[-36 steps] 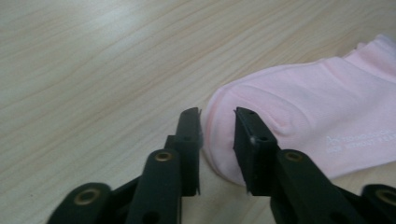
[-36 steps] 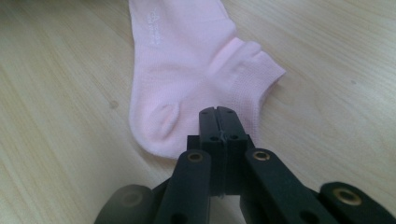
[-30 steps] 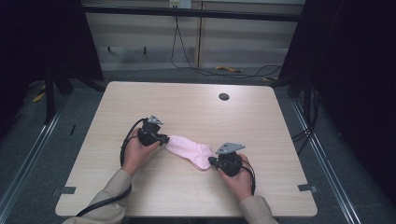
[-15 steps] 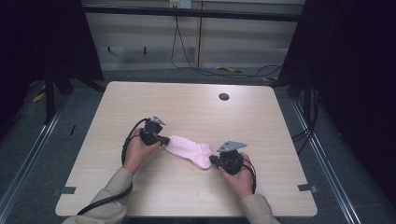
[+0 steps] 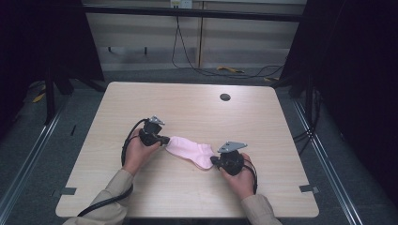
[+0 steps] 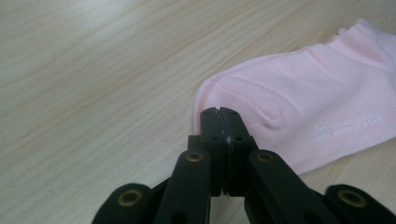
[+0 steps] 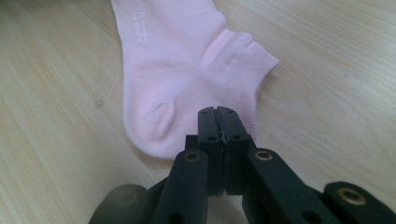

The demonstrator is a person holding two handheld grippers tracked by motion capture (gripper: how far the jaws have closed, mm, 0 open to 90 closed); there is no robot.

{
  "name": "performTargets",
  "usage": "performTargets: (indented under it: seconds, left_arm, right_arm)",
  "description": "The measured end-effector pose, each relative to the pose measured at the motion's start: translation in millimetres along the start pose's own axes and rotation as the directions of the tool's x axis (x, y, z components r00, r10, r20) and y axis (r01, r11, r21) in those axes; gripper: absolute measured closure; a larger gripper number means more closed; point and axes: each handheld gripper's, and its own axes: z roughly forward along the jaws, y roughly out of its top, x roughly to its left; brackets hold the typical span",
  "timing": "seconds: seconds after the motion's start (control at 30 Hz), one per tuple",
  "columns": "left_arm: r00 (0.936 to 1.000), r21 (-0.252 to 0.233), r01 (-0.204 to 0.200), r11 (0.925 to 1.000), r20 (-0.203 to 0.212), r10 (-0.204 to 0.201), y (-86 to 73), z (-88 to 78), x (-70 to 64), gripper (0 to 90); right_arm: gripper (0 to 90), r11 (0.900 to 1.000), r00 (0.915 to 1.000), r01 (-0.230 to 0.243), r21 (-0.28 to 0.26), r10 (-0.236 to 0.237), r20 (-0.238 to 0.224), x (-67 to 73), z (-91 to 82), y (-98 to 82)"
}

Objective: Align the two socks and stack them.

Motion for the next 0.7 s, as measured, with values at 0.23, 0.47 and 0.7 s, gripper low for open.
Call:
performTargets:
  seconds: [0.23,0.47,0.7]
  left_arm:
    - [0.9993,-0.010,-0.035,0.9993,-0.015,0.035,-3.3,4.8,-5.4,82.4]
    - [0.9984,0.000,-0.052,0.9987,-0.022,0.052,-2.0,5.6,-10.7,90.0]
    - [0.9990,-0.013,-0.023,0.9996,-0.038,0.023,6.2,-5.9,-10.5,90.0]
  right_arm:
    - [88.8,1.000,1.0000,-0.005,-0.003,0.005,0.001,0.6,0.6,-0.1]
    - [88.9,1.000,0.9999,-0.011,-0.007,0.011,0.002,0.3,0.9,-0.8]
    - [88.9,1.000,1.0000,-0.005,-0.006,0.005,0.001,0.4,1.0,-0.3]
